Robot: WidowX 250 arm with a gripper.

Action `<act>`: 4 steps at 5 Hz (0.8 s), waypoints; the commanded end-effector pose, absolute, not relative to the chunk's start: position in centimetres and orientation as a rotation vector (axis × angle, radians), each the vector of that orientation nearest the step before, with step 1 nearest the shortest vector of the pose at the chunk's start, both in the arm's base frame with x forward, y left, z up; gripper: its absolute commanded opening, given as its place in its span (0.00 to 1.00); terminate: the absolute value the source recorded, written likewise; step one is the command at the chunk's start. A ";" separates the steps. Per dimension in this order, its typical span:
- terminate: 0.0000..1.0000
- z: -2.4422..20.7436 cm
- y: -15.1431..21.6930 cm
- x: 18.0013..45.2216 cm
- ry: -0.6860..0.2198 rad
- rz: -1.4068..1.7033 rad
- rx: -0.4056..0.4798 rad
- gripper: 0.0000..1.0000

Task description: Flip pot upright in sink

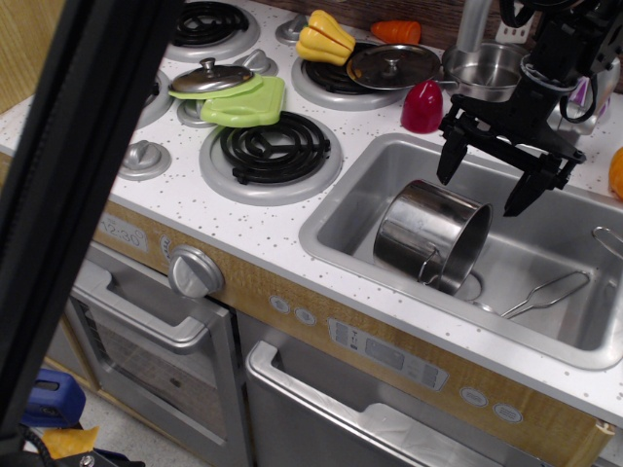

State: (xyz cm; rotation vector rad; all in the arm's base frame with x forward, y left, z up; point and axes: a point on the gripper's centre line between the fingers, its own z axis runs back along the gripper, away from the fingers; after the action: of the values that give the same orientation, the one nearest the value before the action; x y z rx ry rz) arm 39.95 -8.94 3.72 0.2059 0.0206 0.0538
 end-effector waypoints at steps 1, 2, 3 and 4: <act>0.00 3.7 -8.9 40.0 0.021 0.054 0.206 1.00; 0.00 4.1 -9.5 39.9 0.004 0.019 0.357 1.00; 0.00 4.3 -9.6 40.0 -0.003 0.002 0.418 1.00; 0.00 4.2 -9.5 40.3 -0.012 -0.040 0.557 1.00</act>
State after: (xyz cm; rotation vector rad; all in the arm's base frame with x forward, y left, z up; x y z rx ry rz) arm 39.60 -8.94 1.69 0.6484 0.0243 -0.0684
